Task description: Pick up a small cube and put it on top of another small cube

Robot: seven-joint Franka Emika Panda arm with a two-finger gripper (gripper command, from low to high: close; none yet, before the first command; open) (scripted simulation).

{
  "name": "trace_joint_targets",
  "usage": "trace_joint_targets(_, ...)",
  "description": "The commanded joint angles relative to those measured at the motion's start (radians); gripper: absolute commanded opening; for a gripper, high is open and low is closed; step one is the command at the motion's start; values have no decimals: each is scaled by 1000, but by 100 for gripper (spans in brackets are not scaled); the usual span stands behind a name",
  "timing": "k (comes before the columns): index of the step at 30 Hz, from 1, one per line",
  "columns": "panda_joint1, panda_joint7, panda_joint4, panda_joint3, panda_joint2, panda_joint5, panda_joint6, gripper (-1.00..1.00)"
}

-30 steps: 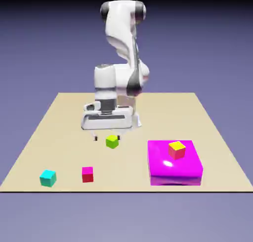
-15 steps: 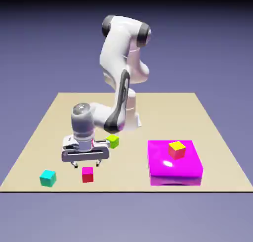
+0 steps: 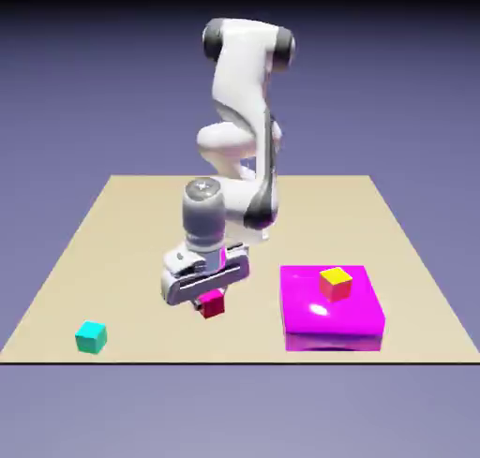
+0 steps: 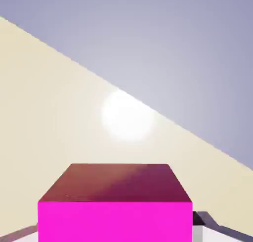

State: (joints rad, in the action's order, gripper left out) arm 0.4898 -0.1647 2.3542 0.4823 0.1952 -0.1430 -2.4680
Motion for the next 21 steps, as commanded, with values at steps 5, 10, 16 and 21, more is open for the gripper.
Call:
trace_joint_targets(5, 182, -183, 15, -39, -125, 121, 76, -100)
trace_joint_targets(10, 363, -367, 31, -78, -251, 241, 152, -100)
trace_joint_targets(16, 392, -440, 71, -92, -181, 226, 39, -100)
trace_joint_targets(21, 391, -444, 76, -93, -168, 221, 22, 100)
